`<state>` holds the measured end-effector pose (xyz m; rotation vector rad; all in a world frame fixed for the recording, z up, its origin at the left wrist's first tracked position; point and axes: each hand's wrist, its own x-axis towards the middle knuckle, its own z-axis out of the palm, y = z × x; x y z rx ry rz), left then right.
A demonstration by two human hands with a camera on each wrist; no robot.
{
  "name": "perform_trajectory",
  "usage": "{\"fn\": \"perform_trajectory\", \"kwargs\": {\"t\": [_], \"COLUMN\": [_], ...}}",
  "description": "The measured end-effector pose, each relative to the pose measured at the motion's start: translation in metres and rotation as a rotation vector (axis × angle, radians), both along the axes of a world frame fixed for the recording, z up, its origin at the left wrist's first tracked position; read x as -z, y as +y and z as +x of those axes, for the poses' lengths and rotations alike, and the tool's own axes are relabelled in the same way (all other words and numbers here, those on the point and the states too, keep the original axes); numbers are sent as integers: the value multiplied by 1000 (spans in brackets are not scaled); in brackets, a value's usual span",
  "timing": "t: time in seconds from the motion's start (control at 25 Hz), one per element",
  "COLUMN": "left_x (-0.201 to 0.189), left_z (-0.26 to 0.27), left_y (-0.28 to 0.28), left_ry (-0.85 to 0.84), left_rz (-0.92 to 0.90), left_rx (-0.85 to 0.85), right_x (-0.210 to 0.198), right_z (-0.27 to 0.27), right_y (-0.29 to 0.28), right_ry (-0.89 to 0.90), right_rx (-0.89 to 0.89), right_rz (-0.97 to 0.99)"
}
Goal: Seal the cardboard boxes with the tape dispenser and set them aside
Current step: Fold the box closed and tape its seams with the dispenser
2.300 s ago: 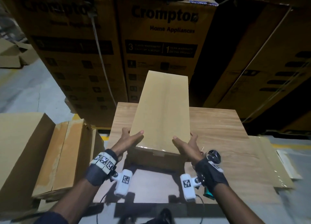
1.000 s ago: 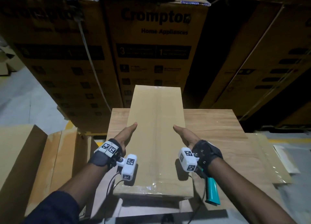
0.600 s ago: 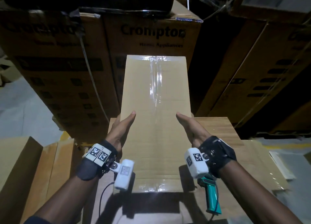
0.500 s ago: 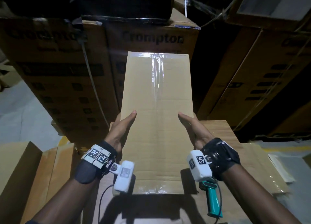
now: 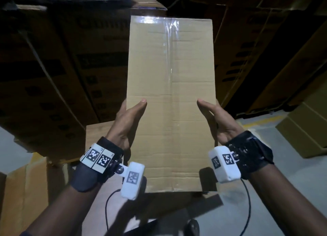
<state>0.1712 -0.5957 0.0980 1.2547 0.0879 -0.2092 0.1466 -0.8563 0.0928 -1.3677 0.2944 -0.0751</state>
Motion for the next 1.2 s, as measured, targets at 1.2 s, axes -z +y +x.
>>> {"fn": "perform_trajectory", "kwargs": {"t": [1.2], "left_x": [176], "left_z": [-18], "left_y": [-799], "left_ry": [232], "left_rz": [25], "left_rx": [481], "right_x": [127], "right_z": [-143], "right_y": [-740], "right_ry": [447], "right_rx": [533], "right_rz": [27]}}
